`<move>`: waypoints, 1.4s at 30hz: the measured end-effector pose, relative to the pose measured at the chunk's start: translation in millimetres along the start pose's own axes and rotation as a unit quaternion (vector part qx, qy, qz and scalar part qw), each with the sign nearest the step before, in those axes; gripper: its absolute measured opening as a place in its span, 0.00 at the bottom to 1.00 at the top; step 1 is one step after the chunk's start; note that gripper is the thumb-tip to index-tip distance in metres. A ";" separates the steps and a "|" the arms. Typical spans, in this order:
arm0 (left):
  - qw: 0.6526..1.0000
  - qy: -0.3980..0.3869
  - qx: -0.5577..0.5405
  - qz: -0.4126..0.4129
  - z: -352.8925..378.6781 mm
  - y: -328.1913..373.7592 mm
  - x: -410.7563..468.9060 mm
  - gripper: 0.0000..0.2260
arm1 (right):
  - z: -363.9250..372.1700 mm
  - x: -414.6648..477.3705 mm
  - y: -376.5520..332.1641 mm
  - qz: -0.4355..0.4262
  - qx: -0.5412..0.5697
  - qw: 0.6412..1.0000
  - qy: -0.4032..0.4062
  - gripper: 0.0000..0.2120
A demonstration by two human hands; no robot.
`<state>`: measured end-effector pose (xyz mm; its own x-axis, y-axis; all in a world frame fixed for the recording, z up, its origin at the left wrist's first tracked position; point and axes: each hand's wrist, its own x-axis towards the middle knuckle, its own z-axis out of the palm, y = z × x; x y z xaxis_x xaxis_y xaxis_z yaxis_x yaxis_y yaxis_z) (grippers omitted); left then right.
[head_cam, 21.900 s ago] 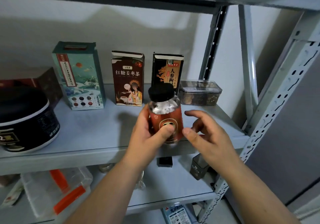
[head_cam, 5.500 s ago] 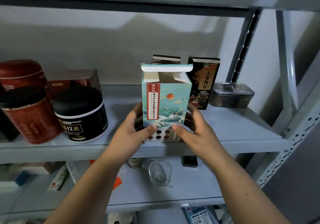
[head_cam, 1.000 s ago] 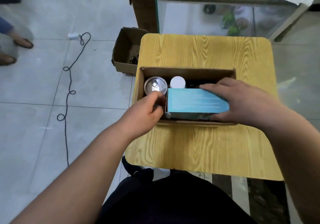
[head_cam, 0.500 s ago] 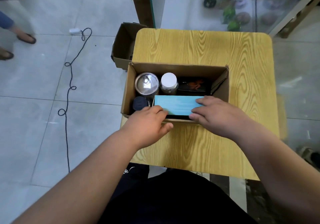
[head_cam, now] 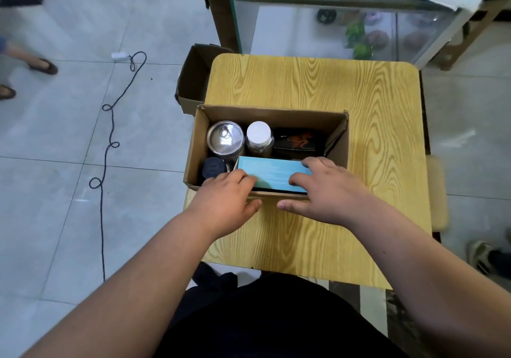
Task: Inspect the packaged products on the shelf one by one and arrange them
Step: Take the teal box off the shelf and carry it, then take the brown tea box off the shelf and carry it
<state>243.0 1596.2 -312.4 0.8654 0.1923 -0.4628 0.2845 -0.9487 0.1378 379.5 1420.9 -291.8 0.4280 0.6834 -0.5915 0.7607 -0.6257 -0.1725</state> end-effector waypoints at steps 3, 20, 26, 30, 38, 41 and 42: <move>0.998 0.047 -0.043 -0.019 -0.8 0.7 -8.8 0.26 | -1.8 -3.1 -11.1 -0.022 0.020 0.999 0.019 0.41; 0.923 0.214 -0.045 -0.318 38.8 -125.7 -233.2 0.33 | 9.3 25.2 -267.5 -0.400 -0.091 0.884 0.226 0.33; 0.844 0.226 -0.065 -0.482 80.2 -158.3 -383.0 0.33 | 35.6 -15.4 -420.6 -0.530 -0.098 0.815 0.215 0.32; 0.778 0.240 -0.076 -0.575 111.8 -166.1 -480.2 0.33 | 68.9 -58.0 -519.1 -0.622 -0.103 0.752 0.193 0.31; 0.640 0.237 -0.138 -0.718 175.3 -154.5 -630.1 0.33 | 145.6 -139.2 -665.4 -0.761 -0.117 0.626 0.123 0.32; 0.584 0.245 -0.163 -0.757 189.8 -152.3 -667.3 0.33 | 169.4 -159.5 -708.0 -0.800 -0.121 0.580 0.097 0.32; 0.569 0.244 -0.163 -0.768 194.4 -152.4 -677.3 0.32 | 175.9 -165.3 -722.7 -0.811 -0.121 0.566 0.090 0.32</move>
<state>-466.6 1561.8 -190.2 -0.5186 0.8544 0.0315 0.8528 0.5142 0.0914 -326.9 1694.1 -207.9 -0.9019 0.3265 0.2827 0.2603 0.9333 -0.2475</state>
